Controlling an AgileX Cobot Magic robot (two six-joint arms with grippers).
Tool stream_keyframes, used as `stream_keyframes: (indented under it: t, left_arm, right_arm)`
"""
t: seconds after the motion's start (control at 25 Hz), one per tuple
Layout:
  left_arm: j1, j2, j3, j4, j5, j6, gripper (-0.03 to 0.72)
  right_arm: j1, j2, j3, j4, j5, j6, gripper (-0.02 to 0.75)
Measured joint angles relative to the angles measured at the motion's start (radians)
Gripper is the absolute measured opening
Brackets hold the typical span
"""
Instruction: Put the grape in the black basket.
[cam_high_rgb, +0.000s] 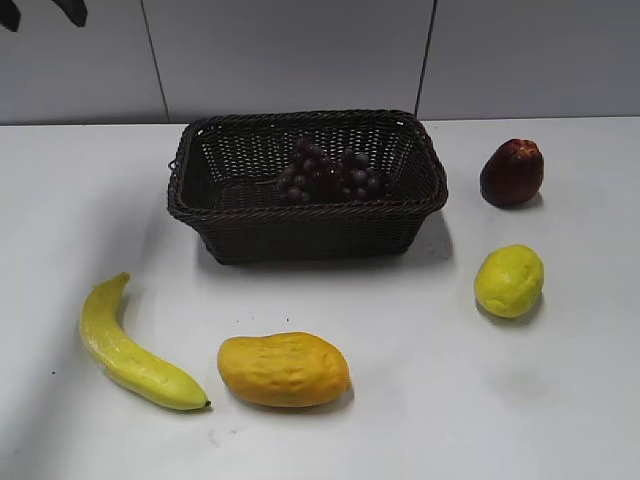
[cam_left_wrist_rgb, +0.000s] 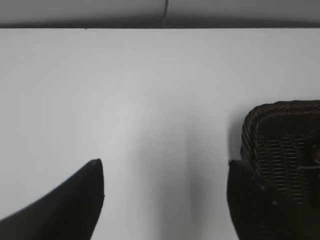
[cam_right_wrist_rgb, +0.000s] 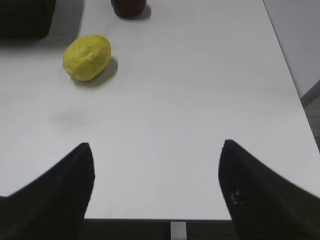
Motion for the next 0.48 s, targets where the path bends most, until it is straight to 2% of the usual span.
stream_keyframes:
  t: [0.16,0.48]
  left_arm:
    - [0.034,-0.073,0.042,0.017,0.0,-0.004,0.585]
    - [0.132,-0.266,0.277,0.06,0.001,-0.005,0.585]
  right_arm:
    - [0.0,0.0,0.0,0.0,0.0,0.0,0.588]
    - [0.0,0.0,0.0,0.0,0.0,0.0,0.588]
